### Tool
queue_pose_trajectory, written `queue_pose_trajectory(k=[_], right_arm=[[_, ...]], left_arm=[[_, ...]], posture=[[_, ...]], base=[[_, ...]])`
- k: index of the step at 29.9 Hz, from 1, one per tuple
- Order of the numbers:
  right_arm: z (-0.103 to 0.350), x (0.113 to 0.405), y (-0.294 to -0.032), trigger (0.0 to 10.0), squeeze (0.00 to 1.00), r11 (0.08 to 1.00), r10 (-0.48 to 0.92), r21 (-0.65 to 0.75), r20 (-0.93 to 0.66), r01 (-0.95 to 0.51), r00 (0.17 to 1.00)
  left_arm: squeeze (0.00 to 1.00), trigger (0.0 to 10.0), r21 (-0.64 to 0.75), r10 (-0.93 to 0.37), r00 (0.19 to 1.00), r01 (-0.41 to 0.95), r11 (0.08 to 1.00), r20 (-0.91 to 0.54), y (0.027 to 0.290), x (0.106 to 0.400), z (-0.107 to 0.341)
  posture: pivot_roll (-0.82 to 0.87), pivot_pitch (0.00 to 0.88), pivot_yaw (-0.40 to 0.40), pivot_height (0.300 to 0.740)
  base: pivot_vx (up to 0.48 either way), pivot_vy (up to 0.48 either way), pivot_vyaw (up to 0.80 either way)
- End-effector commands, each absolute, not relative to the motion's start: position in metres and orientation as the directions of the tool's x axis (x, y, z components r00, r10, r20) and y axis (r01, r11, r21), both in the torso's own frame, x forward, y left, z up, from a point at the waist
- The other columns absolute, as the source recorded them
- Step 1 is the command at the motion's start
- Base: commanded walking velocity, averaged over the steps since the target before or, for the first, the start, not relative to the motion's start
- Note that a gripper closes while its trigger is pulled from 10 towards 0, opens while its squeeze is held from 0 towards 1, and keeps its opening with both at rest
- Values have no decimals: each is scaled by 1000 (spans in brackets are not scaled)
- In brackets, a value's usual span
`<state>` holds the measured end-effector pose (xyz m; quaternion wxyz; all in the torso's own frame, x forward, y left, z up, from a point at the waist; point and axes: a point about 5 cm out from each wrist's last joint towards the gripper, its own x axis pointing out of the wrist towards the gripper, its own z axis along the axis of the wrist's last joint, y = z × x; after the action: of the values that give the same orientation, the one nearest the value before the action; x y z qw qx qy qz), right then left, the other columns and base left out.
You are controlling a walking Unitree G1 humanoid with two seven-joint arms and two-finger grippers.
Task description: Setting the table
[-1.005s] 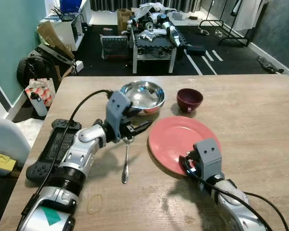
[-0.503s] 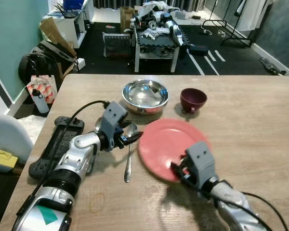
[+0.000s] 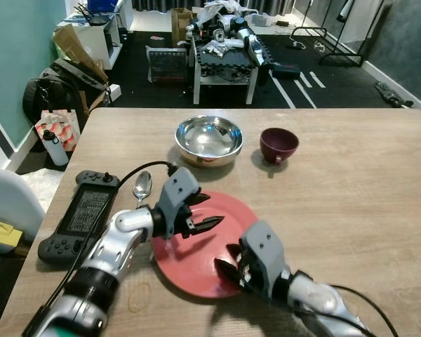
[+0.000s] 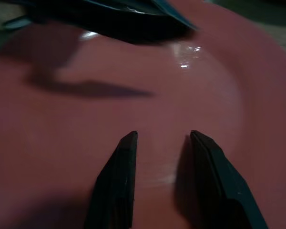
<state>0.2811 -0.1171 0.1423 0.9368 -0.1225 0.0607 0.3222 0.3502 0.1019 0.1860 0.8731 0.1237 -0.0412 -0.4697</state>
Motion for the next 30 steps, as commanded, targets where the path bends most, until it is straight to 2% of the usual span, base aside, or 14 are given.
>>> queue_pose_trajectory(k=[1, 3, 5, 6, 9, 11, 13, 16, 23, 27, 29, 30], right_arm=[[146, 293, -136, 10000, 0, 854, 475, -156, -154, -496, 866], [152, 298, -141, 10000, 0, 880, 442, -141, -114, -454, 890], [167, 306, -154, 10000, 0, 934, 355, -37, -13, -355, 935], [167, 306, -154, 10000, 0, 934, 355, -37, -13, -355, 935], [175, 310, -167, 10000, 0, 958, 274, 79, 50, -277, 960], [175, 310, -169, 10000, 0, 958, 264, 104, 55, -268, 963], [174, 312, -170, 10000, 0, 953, 256, 153, 54, -261, 965], [174, 313, -171, 10000, 0, 952, 246, 172, 57, -252, 968], [173, 313, -173, 10000, 0, 947, 231, 214, 59, -238, 971], [173, 313, -167, 10000, 0, 927, 264, 257, 70, -273, 962], [174, 313, -166, 10000, 0, 924, 269, 263, 73, -278, 961], [175, 313, -163, 10000, 0, 919, 276, 269, 78, -286, 958]], left_arm=[[0, 10000, 224, -795, 606, 774, 592, 6, 109, 339, 184], [0, 10000, 228, -783, 622, 759, 609, 21, 110, 333, 183], [0, 10000, 247, -772, 634, 742, 623, 44, 110, 317, 183], [0, 10000, 247, -772, 634, 742, 623, 44, 110, 317, 183], [0, 10000, 252, -764, 644, 732, 633, 46, 113, 300, 181], [0, 10000, 243, -760, 648, 731, 637, 43, 115, 297, 180], [0, 10000, 205, -708, 706, 694, 691, -2, 127, 296, 167], [0, 10000, 197, -679, 734, 668, 718, -14, 130, 289, 165], [0, 10000, 190, -668, 743, 660, 727, -24, 131, 276, 167], [0, 10000, 153, -608, 723, 676, 721, -329, 148, 263, 120], [0, 10000, 141, -604, 718, 676, 723, -347, 150, 262, 115], [0, 10000, 88, -602, 723, 661, 745, -340, 152, 262, 113]], posture=[[90, 160, 40, 740], [92, 160, 39, 740], [94, 158, 38, 740], [94, 158, 38, 740], [100, 152, 36, 740], [103, 150, 33, 740], [104, 148, 32, 740], [101, 148, 33, 740], [106, 149, 32, 740], [114, 150, 32, 740], [114, 150, 32, 740], [111, 152, 32, 740]], base=[[0, 0, 0], [0, 0, 0], [0, 0, 0], [0, 0, 0], [0, 0, 0], [0, 0, 0], [0, 0, 0], [0, 0, 0], [0, 0, 0], [0, 0, 0], [0, 0, 0], [0, 0, 0]])
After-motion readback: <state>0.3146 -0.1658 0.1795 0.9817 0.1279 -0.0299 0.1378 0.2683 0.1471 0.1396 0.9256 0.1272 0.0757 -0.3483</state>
